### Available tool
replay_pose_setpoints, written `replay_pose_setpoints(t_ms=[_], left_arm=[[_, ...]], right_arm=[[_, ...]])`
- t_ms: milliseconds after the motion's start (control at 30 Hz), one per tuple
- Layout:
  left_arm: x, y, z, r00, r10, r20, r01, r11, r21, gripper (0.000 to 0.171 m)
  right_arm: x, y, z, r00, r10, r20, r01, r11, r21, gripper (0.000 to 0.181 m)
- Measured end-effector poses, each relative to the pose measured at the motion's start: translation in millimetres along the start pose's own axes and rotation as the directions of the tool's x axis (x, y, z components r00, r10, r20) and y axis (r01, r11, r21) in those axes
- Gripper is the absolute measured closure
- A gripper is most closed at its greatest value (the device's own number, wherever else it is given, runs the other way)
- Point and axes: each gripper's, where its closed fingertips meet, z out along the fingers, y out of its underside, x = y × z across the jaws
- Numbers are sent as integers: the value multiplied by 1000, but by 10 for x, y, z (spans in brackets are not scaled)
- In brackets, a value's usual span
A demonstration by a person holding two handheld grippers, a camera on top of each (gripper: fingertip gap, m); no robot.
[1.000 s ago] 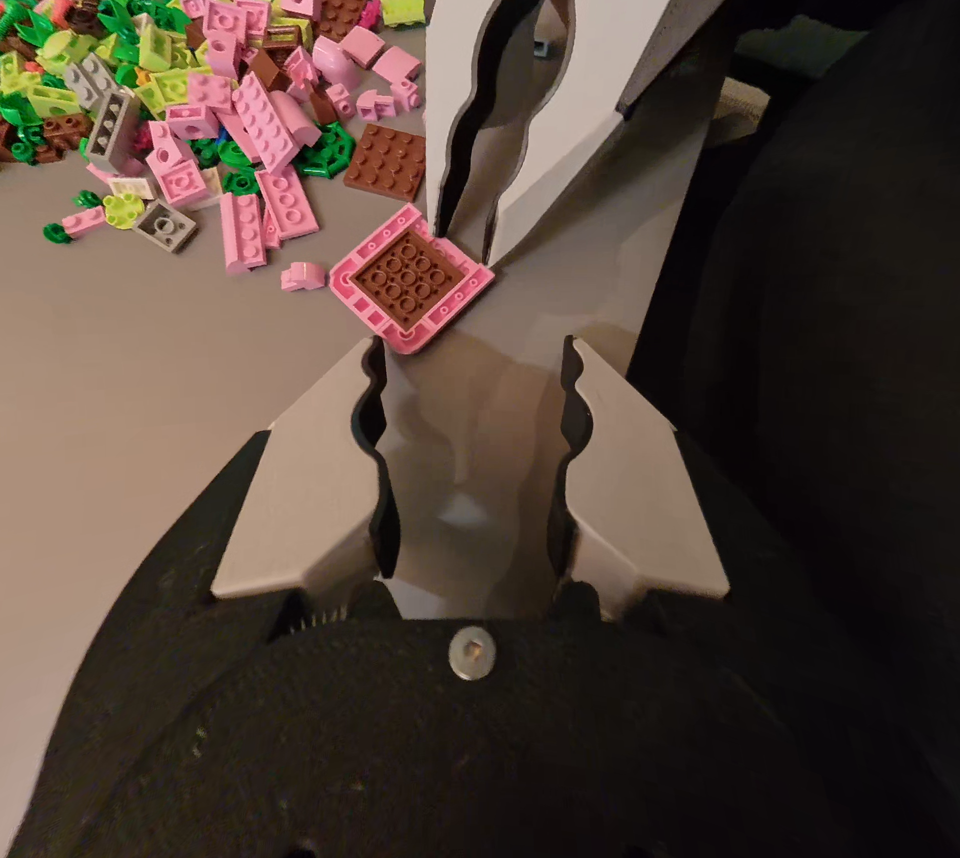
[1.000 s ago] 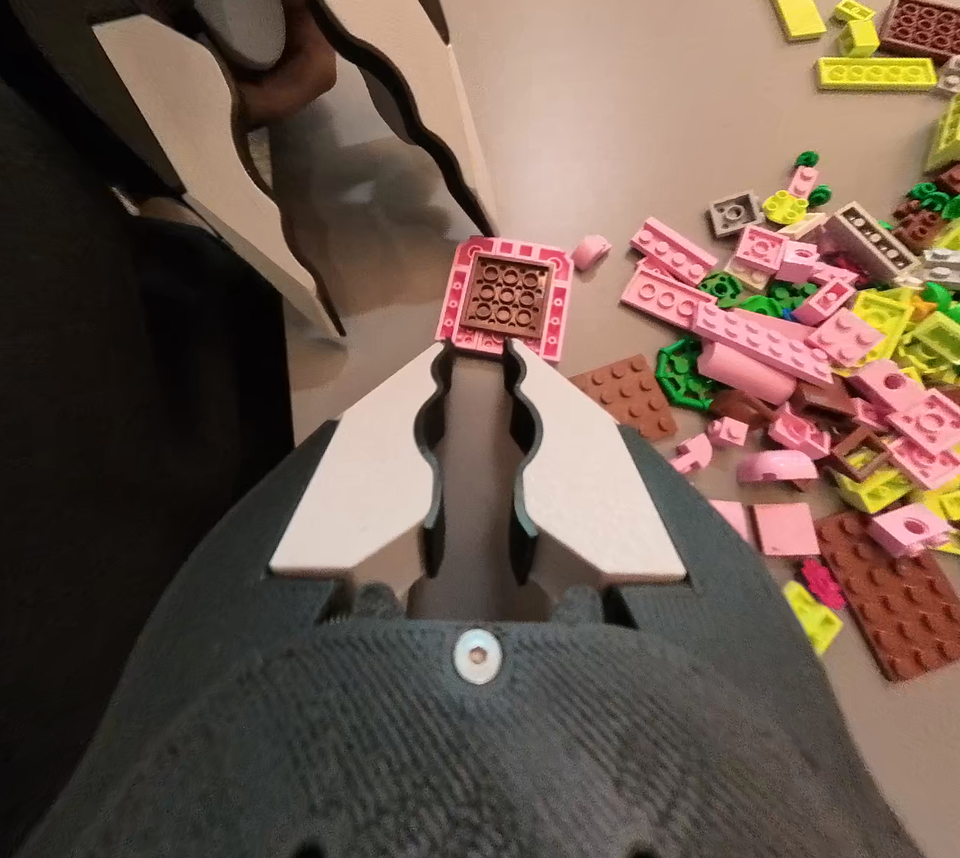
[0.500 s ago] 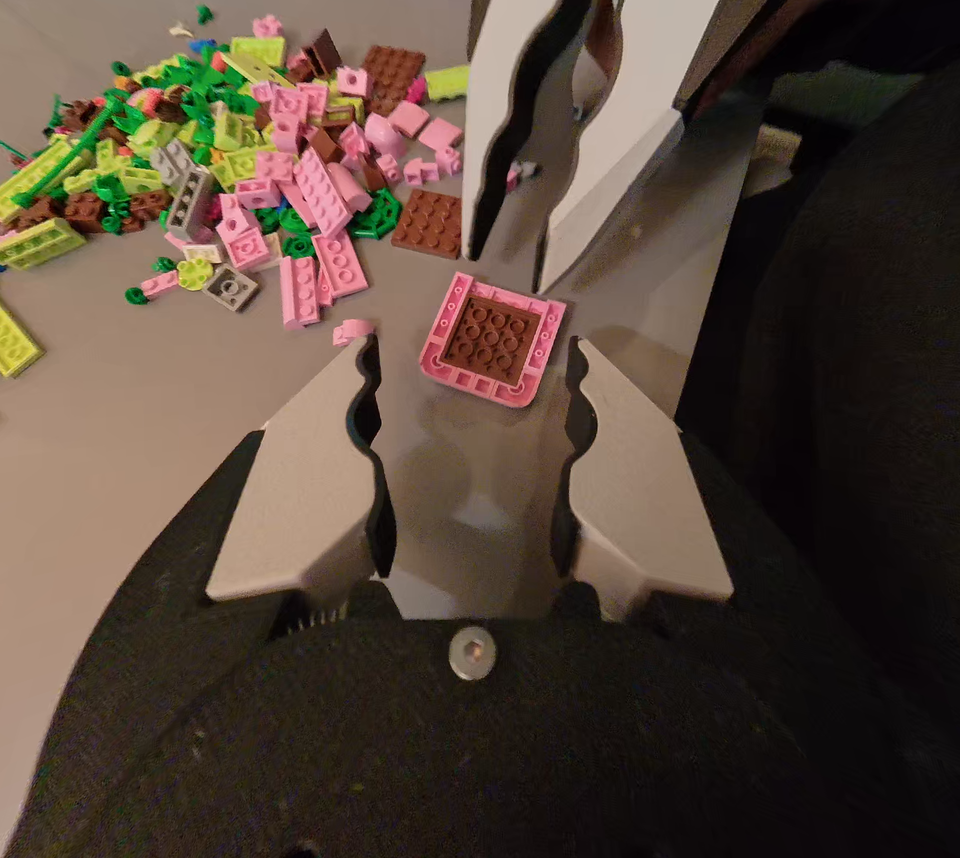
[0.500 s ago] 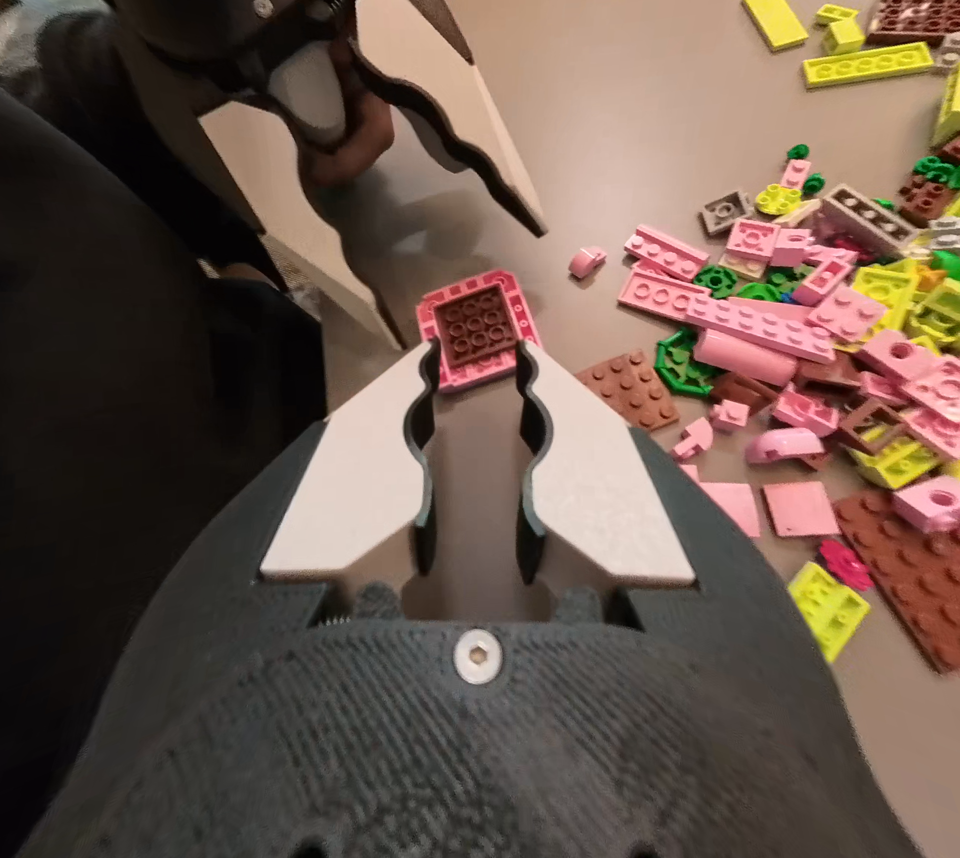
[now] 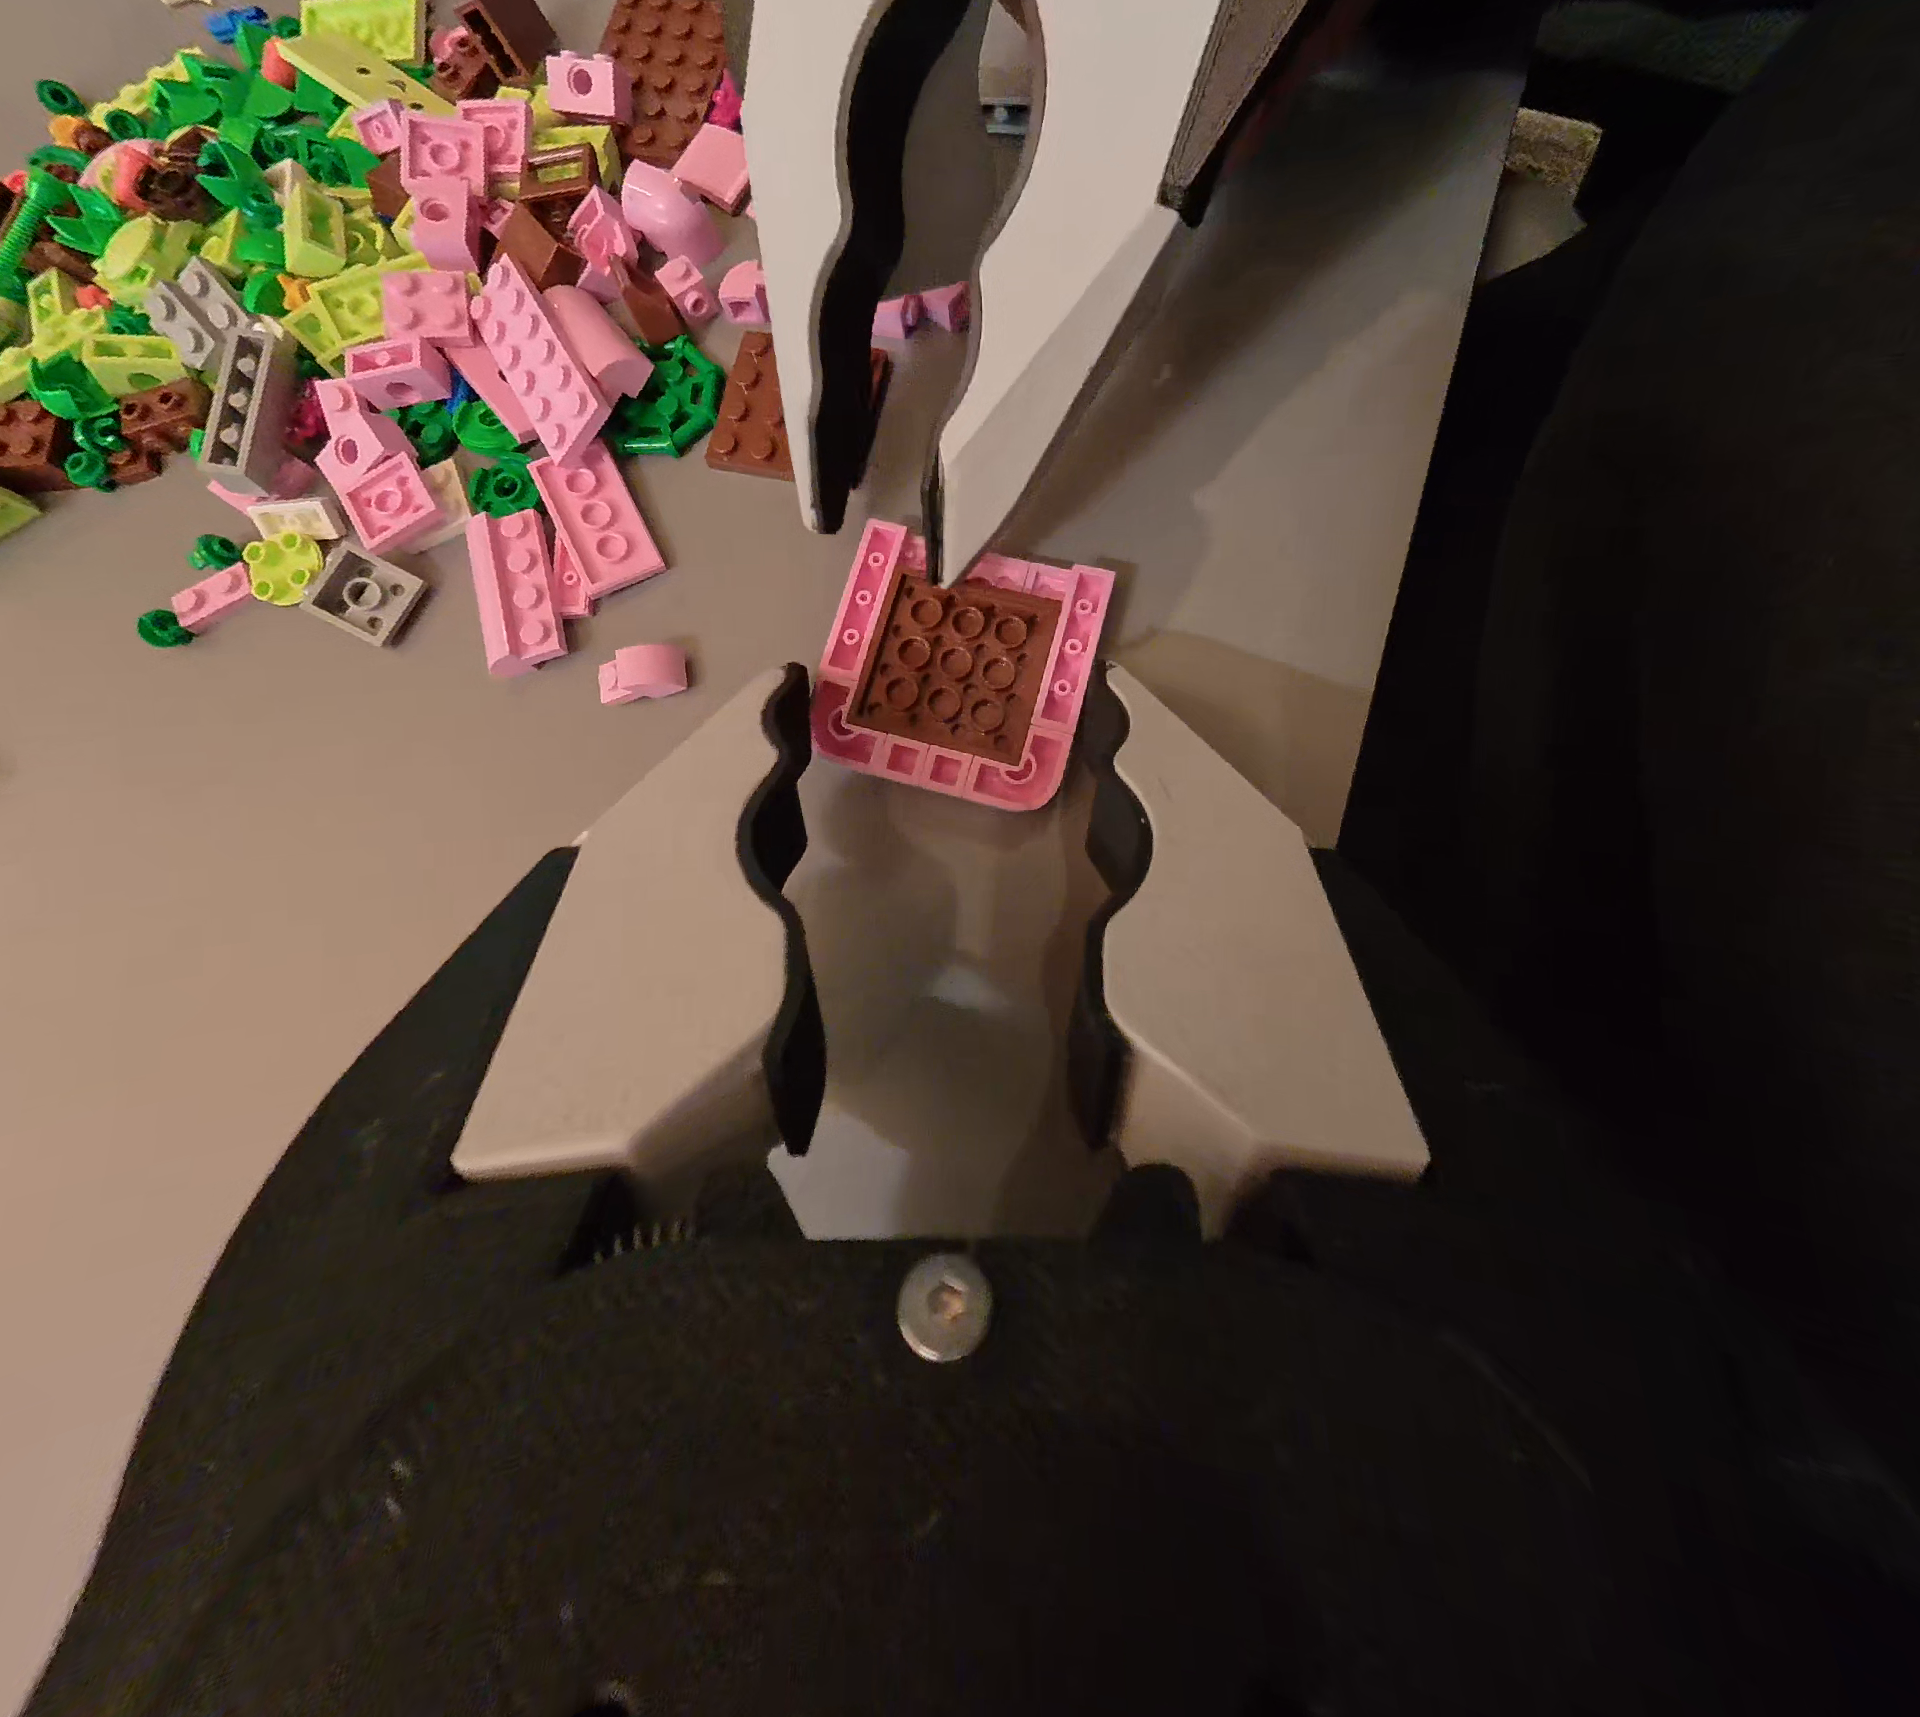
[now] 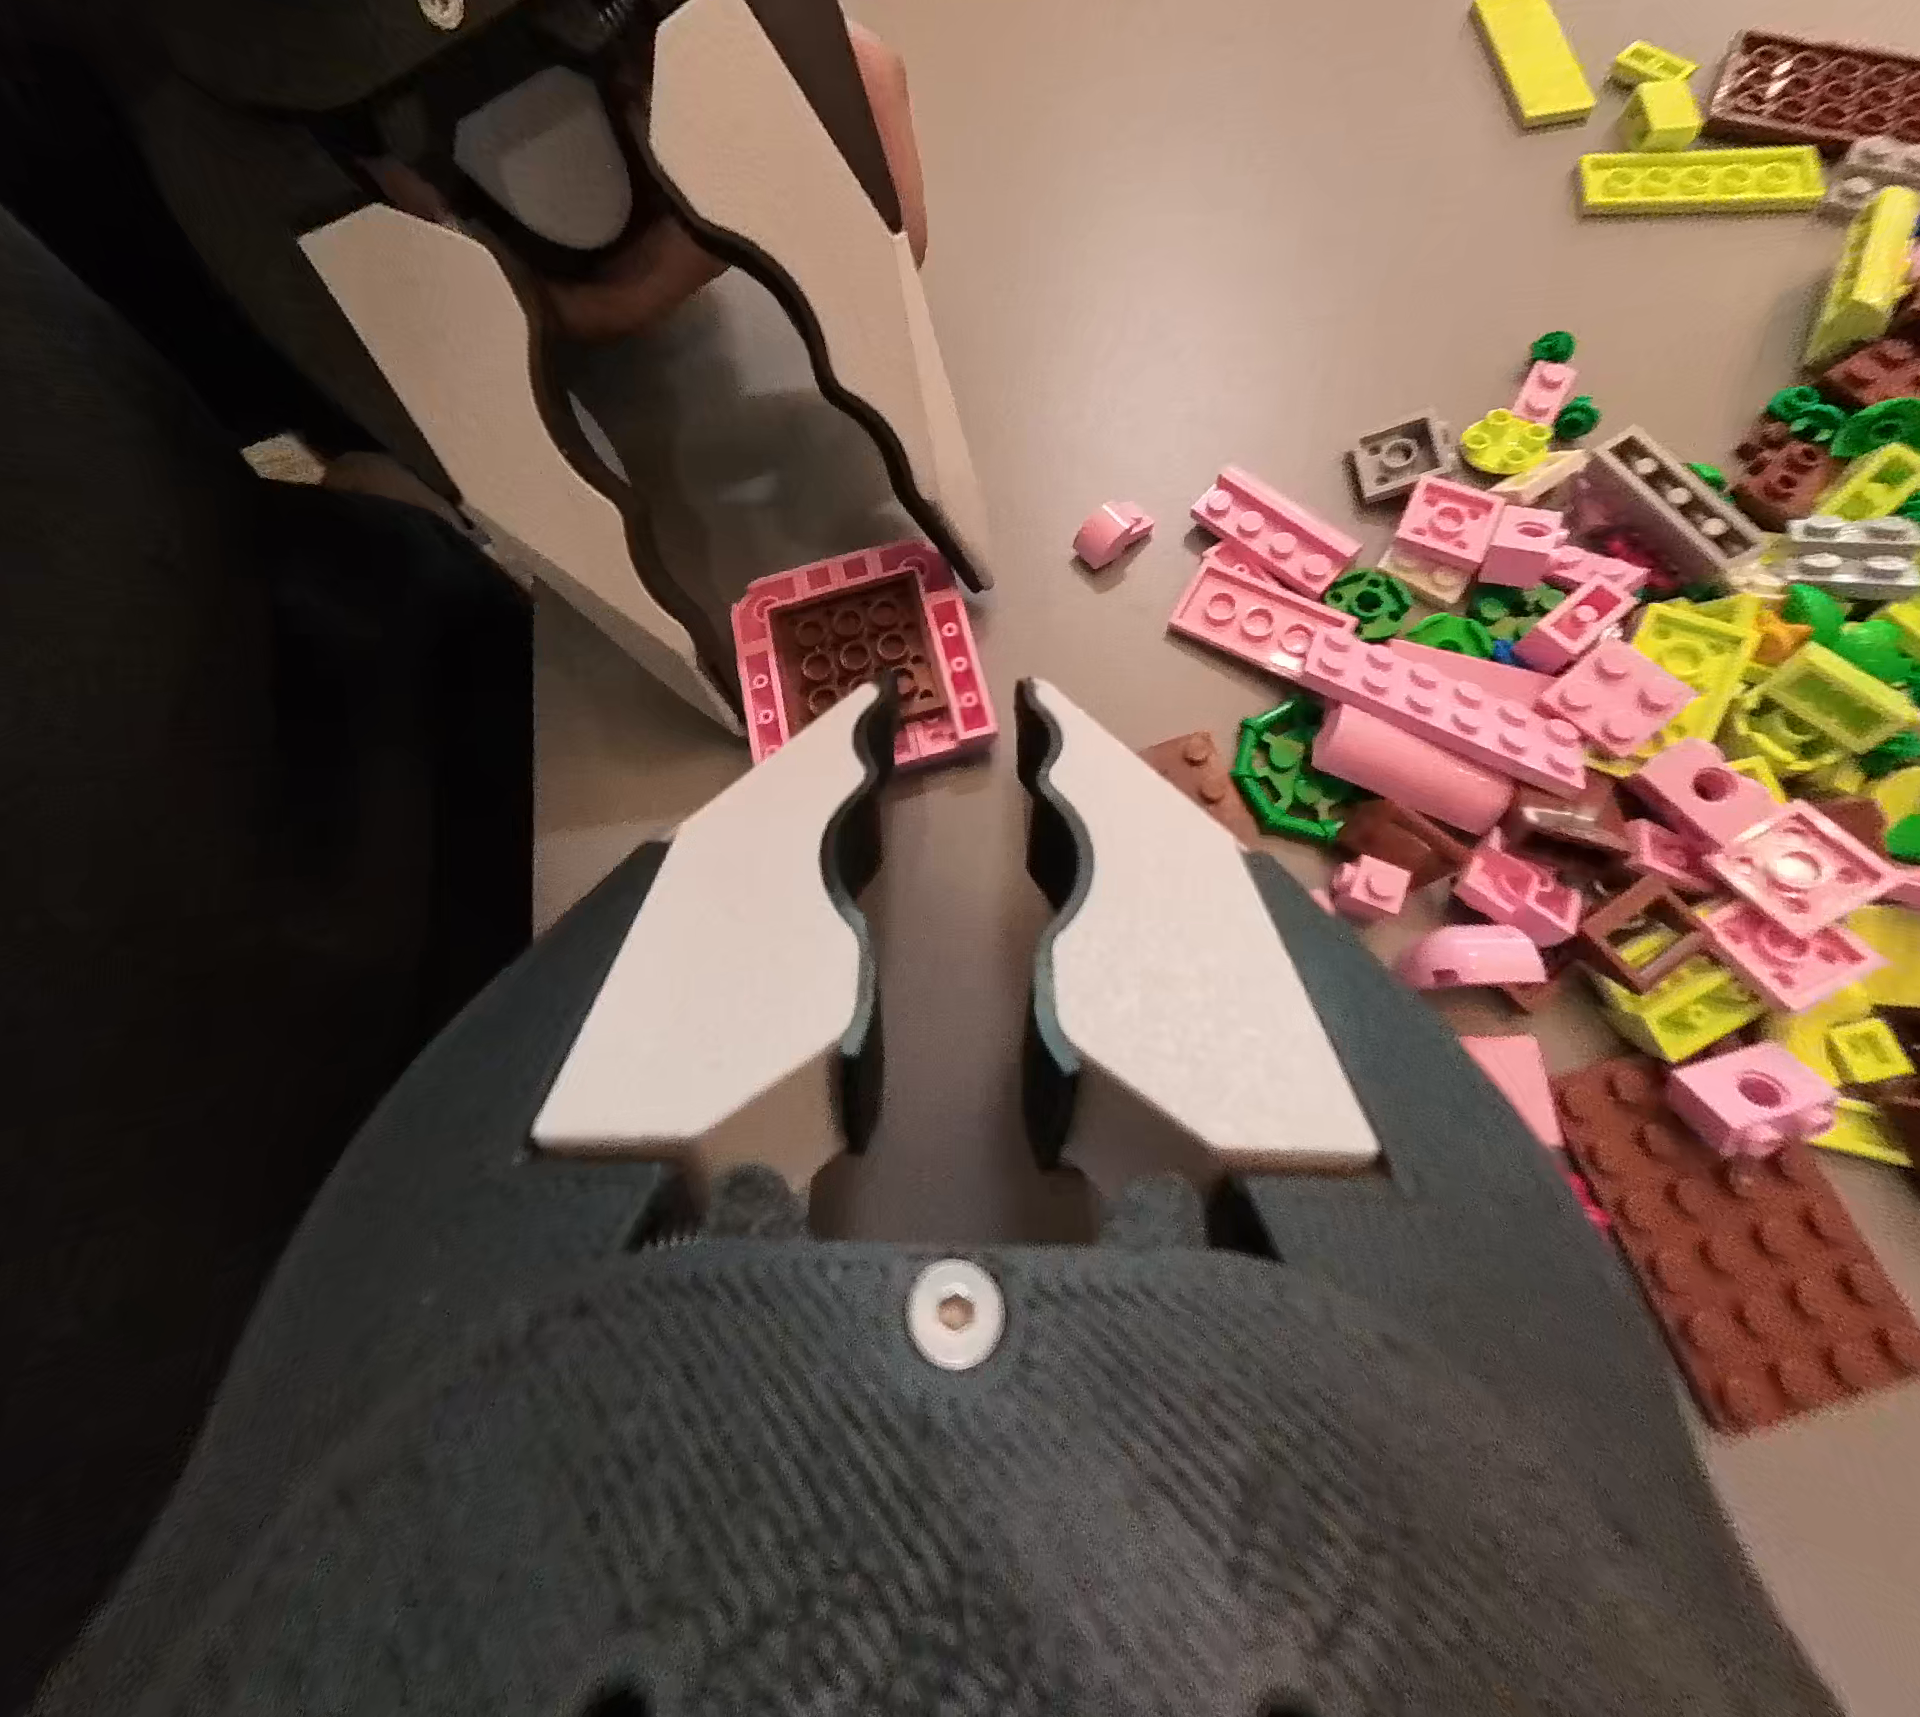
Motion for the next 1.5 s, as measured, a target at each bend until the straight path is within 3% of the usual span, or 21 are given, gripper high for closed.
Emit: replay_pose_setpoints(t_ms=[333, 367, 400, 467, 533, 633, 800, 900, 1033, 1133, 1300, 1400, 1500], left_arm=[[49, -100, -80, 994, 110, 10, -110, 990, 90, 123], [81, -140, -113, 991, 133, 2, -132, 983, 124, 165], [12, -217, -152, 988, 140, 67, -150, 973, 173, 171], [-50, -283, -210, 985, 130, 116, -153, 963, 223, 171], [1, -233, -193, 993, 105, 54, -114, 974, 197, 144], [-123, -217, -185, 993, 45, 105, -64, 981, 182, 149], [-449, -91, -6, 963, -156, 219, 146, 987, 61, 103], [-560, -110, 94, 941, -203, 271, 201, 979, 36, 96], [-558, -82, 164, 943, -207, 263, 216, 976, -7, 101], [-538, -96, 165, 946, -176, 271, 185, 983, -8, 122], [-423, -138, 113, 961, -58, 271, 57, 998, 10, 123], [-307, -313, -4, 954, 63, 291, -102, 988, 119, 123], [-182, -493, -133, 931, 157, 330, -244, 940, 239, 123]], right_arm=[[-101, 38, -21, 995, 29, 95, -27, 1000, -16, 164], [-98, 15, -28, 995, 30, 91, -30, 1000, -1, 165], [-96, -10, -39, 995, 34, 92, -35, 999, 15, 171], [-150, -62, -68, 988, 60, 142, -67, 997, 46, 181], [-119, -71, -72, 988, 85, 130, -93, 994, 52, 180], [-77, -50, -78, 996, 52, 79, -56, 998, 42, 174], [21, -65, -78, 1000, -9, -21, 9, 999, 32, 173], [79, -69, -76, 997, -28, -66, 30, 999, 28, 172], [124, -57, -104, 994, -38, -100, 42, 999, 32, 172], [157, -72, -141, 994, -17, -108, 24, 998, 59, 171], [231, -113, -236, 992, 43, -117, -29, 992, 119, 165], [234, -148, -263, 993, 92, -77, -78, 984, 161, 161], [127, -275, -299, 981, 182, 74, -195, 949, 247, 156]])
